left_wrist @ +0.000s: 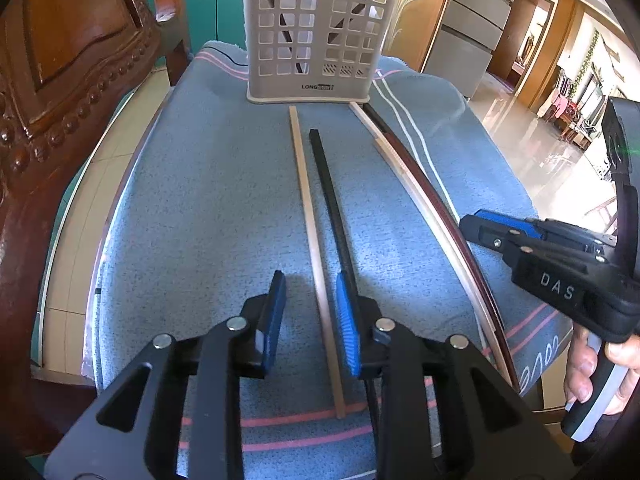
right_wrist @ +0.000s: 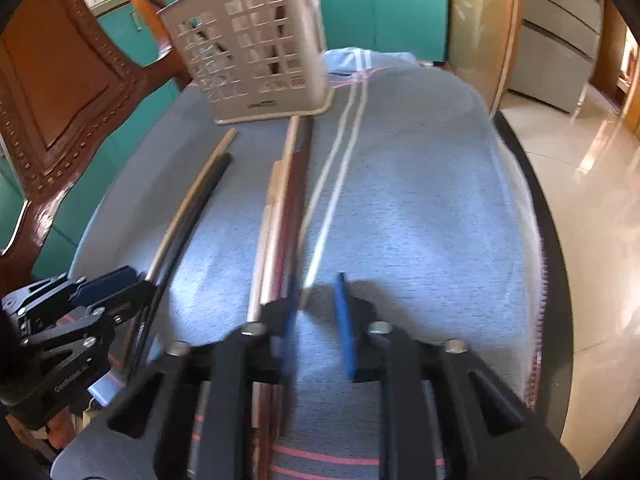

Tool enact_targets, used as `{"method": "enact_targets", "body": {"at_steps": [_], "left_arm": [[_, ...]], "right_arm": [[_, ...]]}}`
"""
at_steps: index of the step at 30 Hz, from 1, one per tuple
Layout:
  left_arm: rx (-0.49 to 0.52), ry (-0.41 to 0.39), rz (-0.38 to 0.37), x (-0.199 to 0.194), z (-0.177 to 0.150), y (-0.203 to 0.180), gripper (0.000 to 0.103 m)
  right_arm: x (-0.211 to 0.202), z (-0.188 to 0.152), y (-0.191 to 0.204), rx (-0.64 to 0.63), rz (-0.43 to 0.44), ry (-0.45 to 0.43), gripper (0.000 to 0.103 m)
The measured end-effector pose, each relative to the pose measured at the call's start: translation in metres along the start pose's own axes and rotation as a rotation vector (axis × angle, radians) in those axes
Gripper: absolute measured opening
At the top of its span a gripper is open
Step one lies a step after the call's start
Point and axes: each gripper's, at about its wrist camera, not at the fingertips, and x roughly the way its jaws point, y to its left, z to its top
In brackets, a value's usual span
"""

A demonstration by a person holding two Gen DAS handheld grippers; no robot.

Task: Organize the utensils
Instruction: 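Move both tools back down over the remaining chopsticks on the cloth, then grasp a dark red chopstick with the right tool while the left tool grasps a light wooden one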

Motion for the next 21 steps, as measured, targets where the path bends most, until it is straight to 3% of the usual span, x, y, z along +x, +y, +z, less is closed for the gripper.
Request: {"method": "enact_targets", "body": {"at_steps": [7, 11, 16, 21], "left_arm": [[-0.029, -0.014, -0.007, -0.002, 0.003, 0.008, 0.027], [-0.064, -0.028, -0.013, -0.005, 0.012, 0.018, 0.027], [-0.069, -0.022, -0.009, -0.001, 0.024, 0.019, 0.027], [-0.080, 0.024, -0.022, 0.014, 0.026, 0.016, 0.028]], "right_arm": [[-0.005, 0.004, -0.026, 0.096, -0.052, 0.008, 0.001], [-0.014, 0.004, -0.039, 0.130, -0.018, -0.016, 0.002], [-0.018, 0.007, -0.017, 0.054, 0.048, -0.040, 0.021], [0.006, 0.016, 0.005, -0.014, 0.033, 0.007, 0.021]]}}
